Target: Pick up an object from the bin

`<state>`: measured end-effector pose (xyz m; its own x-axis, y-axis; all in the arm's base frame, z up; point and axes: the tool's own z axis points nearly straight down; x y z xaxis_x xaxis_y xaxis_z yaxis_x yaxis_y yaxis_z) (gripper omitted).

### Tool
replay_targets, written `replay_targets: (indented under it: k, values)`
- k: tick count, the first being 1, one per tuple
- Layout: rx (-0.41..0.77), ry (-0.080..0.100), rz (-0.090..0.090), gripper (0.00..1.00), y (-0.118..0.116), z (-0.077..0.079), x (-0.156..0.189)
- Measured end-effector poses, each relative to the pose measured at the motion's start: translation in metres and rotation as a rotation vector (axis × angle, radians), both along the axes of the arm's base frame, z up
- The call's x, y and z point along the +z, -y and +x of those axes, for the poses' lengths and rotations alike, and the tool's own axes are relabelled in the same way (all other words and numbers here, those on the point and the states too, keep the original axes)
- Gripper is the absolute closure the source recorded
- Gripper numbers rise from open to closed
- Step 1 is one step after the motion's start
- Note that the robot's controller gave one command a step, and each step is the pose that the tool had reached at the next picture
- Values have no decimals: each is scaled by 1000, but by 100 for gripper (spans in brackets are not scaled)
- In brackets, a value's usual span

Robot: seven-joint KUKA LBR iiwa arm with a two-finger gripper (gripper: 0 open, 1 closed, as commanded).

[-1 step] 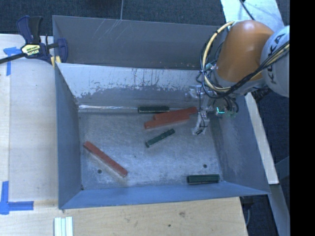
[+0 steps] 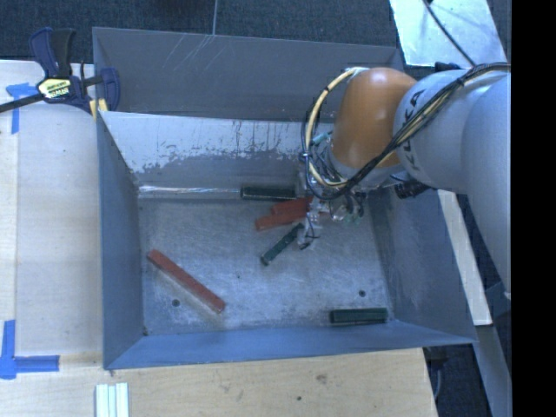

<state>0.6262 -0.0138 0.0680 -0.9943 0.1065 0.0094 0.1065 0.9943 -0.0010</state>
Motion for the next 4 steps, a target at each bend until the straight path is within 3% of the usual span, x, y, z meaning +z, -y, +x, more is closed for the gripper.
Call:
replay_targets:
  k: [1, 2, 3, 4]
  values:
    - [1, 5, 2, 100, 0, 4, 10]
    - [1, 5, 0, 0, 1, 1, 3]
    - [2, 11, 1, 100, 0, 5, 10]
    - [160, 17, 8, 100, 8, 5, 10]
